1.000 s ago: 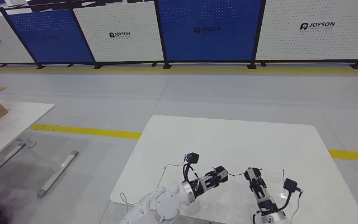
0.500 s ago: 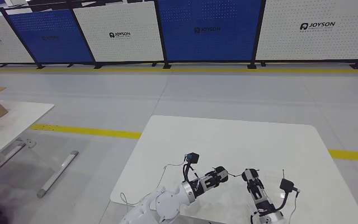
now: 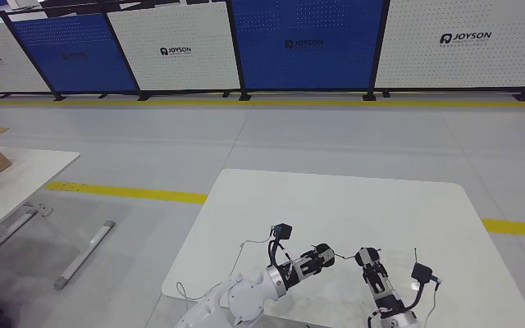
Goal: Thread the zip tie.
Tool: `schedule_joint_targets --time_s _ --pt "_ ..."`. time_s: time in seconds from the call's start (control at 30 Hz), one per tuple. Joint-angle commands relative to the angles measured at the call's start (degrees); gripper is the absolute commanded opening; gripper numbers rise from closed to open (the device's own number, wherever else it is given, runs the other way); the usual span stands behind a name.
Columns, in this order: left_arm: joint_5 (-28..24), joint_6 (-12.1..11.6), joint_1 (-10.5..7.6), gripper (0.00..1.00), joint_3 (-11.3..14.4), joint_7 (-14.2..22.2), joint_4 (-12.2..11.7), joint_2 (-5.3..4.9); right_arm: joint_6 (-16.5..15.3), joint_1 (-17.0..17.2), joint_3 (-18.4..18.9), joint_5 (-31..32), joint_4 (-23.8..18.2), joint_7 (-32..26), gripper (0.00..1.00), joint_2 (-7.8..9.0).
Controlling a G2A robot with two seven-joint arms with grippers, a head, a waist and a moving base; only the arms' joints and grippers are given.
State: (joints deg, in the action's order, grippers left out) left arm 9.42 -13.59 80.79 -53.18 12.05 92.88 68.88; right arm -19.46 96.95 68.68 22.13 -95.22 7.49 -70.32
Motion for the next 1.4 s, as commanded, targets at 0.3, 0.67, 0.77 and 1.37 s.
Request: schedule_joint_targets --time_s 0.3,0.67,0.77,1.37 --pt "0.0 0.0 0.0 0.0 0.0 0.0 0.0 0.0 0.0 0.1 0.2 0.1 -0.4 0.3 0.0 -0.26" --pt "0.0 0.0 0.0 0.0 0.0 0.0 0.0 0.0 0.0 0.3 0.6 -0.5 -0.8 0.2 0.0 -0.29" --pt "0.0 0.0 0.0 0.0 0.0 0.0 0.0 0.0 0.0 0.4 0.8 -0.7 -0.8 0.1 0.0 -0.27" --pt "0.0 0.0 0.0 0.0 0.0 0.0 0.0 0.0 0.0 -0.4 0.6 -0.2 0.3 -0.3 0.0 -0.63"
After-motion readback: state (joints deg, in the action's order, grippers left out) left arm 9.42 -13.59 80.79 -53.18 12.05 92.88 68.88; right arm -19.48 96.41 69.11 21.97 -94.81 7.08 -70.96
